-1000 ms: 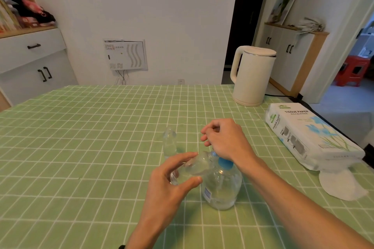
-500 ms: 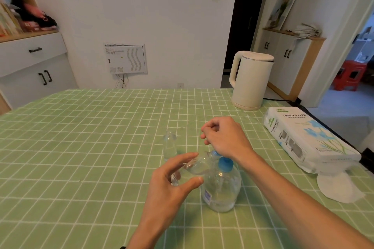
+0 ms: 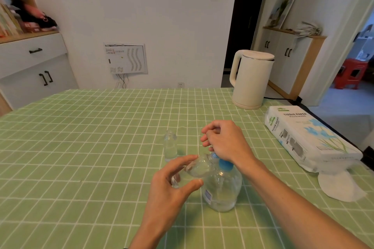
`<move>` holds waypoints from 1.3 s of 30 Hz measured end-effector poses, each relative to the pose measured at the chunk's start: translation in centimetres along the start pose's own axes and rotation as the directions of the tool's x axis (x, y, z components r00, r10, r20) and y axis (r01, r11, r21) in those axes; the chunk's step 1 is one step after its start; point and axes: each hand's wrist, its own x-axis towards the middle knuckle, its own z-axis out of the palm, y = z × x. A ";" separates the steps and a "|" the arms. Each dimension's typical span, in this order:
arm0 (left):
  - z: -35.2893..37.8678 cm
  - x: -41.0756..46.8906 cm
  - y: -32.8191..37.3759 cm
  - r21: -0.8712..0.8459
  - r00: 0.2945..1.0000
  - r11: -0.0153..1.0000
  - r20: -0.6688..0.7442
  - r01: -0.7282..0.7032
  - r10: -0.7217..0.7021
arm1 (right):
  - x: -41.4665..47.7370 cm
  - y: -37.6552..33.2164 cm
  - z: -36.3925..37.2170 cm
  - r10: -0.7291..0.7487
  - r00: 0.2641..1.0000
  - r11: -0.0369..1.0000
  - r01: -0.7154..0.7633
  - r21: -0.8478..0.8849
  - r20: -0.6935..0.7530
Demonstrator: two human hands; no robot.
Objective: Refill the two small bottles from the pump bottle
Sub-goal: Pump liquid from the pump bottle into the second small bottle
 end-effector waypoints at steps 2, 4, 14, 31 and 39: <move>0.0 0.0 0.2 0.006 1.000 1.000 0.001 0.002 -0.002 | 0.0 -0.2 -0.2 -0.010 1.000 1.000 0.010 0.018 0.007; -0.1 0.0 0.4 0.007 1.000 1.000 0.003 0.005 -0.005 | 0.2 -0.5 -0.4 -0.037 0.999 0.999 0.037 0.020 0.007; -0.1 0.1 0.0 0.036 1.000 0.999 0.008 -0.009 0.009 | 0.3 0.1 0.1 -0.022 1.000 1.000 0.021 0.021 0.015; -0.3 0.3 0.5 0.021 1.000 0.999 0.020 -0.024 0.023 | 0.3 -0.8 -0.5 -0.064 0.998 0.997 0.064 -0.051 0.001; -0.2 0.2 -0.2 0.054 1.000 0.998 0.013 -0.019 0.018 | 0.0 -0.1 0.0 -0.023 1.000 0.998 0.023 -0.052 0.004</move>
